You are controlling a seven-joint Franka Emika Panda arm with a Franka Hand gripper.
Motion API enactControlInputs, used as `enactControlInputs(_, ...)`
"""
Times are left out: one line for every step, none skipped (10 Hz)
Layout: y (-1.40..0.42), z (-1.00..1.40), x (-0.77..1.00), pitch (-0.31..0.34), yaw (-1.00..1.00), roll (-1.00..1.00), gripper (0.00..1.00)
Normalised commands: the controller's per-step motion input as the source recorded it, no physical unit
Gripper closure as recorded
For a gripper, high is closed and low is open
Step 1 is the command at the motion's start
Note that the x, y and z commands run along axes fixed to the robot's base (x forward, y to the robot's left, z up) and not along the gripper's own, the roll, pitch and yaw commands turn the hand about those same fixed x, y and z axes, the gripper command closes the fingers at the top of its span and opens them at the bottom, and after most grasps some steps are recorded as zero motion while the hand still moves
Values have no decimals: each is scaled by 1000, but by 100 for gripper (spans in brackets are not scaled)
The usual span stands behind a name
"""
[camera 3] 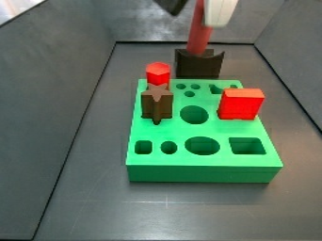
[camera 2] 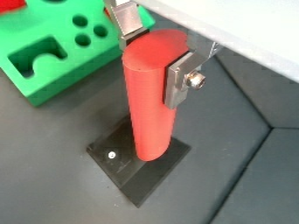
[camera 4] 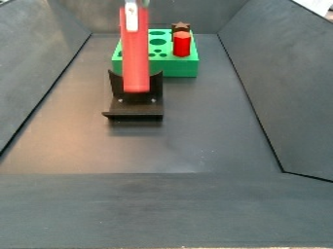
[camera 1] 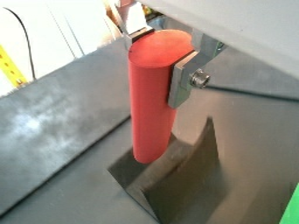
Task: Pick up the oval object. Move up. Place the oval object on the fixture. Regrasp the oval object. Move to above the board. Insert the oval object.
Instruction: Move to above the board.
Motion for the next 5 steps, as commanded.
enactControlInputs(-176,1000,-139,-58,-9,91,100)
enactControlInputs(-171,1000,-138,-46,-14,72,100)
enactControlInputs(-160,1000,-135,-20,-24,37,100)
enactControlInputs(-153,1000,-130,2,-32,14,100)
enactControlInputs(-139,1000,-125,31,-34,-11,100)
